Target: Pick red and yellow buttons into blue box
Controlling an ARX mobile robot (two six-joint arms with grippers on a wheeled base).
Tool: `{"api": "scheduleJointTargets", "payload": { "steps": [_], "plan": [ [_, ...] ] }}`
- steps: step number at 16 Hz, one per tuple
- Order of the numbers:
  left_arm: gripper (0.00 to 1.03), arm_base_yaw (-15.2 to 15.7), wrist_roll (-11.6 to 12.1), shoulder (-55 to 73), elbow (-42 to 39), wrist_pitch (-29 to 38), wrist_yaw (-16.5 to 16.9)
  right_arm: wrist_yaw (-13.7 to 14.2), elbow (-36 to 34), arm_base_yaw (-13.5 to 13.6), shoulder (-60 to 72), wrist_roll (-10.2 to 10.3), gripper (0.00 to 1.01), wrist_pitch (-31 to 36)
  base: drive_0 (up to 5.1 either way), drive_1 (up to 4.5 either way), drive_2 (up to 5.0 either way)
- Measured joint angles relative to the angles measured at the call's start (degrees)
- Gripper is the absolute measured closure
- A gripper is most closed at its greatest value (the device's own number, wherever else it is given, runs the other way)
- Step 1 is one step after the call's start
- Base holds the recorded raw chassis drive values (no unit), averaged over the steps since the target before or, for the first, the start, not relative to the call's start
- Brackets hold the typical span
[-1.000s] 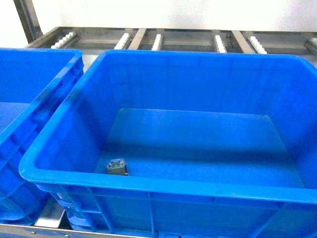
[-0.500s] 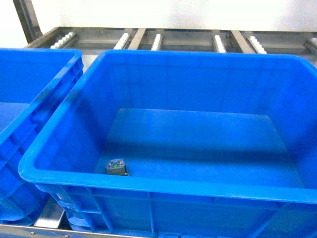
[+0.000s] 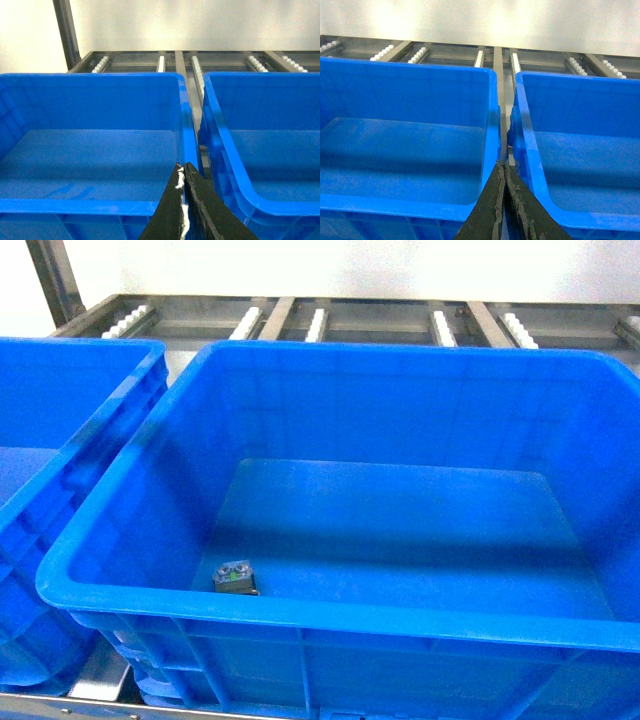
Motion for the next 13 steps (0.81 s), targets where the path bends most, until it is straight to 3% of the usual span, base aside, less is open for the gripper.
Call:
{"api": "scheduleJointTargets", "payload": {
  "steps": [1, 3, 8, 12, 13],
  "plan": [
    [1.01, 0.0, 0.0, 0.0, 0.0, 0.0, 0.0, 0.0, 0.0, 0.0, 0.0, 0.0, 0.99, 0.0, 0.0, 0.0, 0.0],
    [0.8, 0.0, -0.1, 0.0, 0.0, 0.0, 0.0, 0.0, 0.0, 0.0, 0.0, 0.0, 0.84, 0.0, 0.0, 0.0, 0.0],
    [0.62, 0.0, -0.1, 0.0, 0.0, 0.0, 0.0, 0.0, 0.0, 0.0, 0.0, 0.0, 0.66, 0.0, 0.0, 0.0, 0.0],
    [0.19, 0.0, -0.1, 0.0, 0.0, 0.0, 0.0, 0.0, 0.0, 0.0, 0.0, 0.0, 0.22, 0.0, 0.0, 0.0, 0.0],
    [0.04, 0.0, 0.0, 0.0, 0.0, 0.0, 0.0, 0.0, 0.0, 0.0, 0.0, 0.0, 0.01, 0.0, 0.0, 0.0, 0.0]
  ]
}}
